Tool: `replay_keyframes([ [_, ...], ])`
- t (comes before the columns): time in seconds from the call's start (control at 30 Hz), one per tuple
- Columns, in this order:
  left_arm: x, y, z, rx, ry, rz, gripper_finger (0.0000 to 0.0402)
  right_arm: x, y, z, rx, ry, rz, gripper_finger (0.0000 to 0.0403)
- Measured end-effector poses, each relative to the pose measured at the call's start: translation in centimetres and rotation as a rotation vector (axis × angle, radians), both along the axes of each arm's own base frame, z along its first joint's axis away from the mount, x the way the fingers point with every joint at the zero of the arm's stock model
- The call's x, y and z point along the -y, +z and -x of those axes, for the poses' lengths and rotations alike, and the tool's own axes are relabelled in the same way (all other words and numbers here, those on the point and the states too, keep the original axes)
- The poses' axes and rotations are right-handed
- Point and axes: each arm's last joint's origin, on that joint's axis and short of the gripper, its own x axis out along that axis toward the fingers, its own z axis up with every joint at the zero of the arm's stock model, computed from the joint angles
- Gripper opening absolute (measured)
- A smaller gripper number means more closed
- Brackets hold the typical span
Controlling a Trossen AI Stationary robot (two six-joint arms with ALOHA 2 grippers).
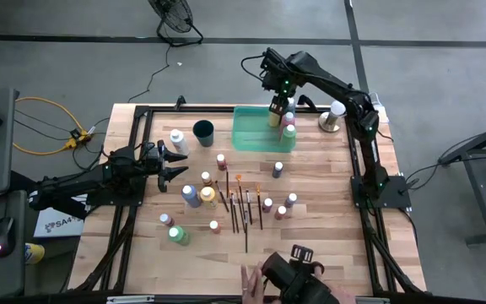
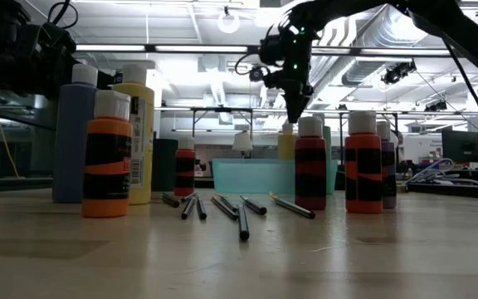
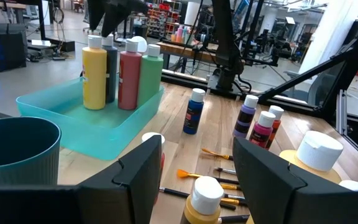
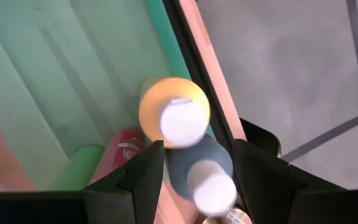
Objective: Pick & Place Paint Supplies
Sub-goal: Put the large white paint bottle into the green bin
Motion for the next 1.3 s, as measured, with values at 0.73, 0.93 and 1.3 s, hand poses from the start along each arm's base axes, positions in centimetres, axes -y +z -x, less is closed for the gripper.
replay_keyframes([
  [0.73,0.0,0.0,0.0,0.000,0.000,0.000,0.0194,-15.2,7.3,-0.6,0.126,-0.028,-0.113,0.0188],
  [0.93,0.0,0.0,0.0,0.000,0.000,0.000,0.0194,-20.3,6.7,-2.2,0.105,0.061,-0.136,0.0188],
  [1.3,0.0,0.0,0.0,0.000,0.000,0.000,0.0194,-24.6,0.0,-2.0,-0.107,-0.069,-0.116,0.0188],
])
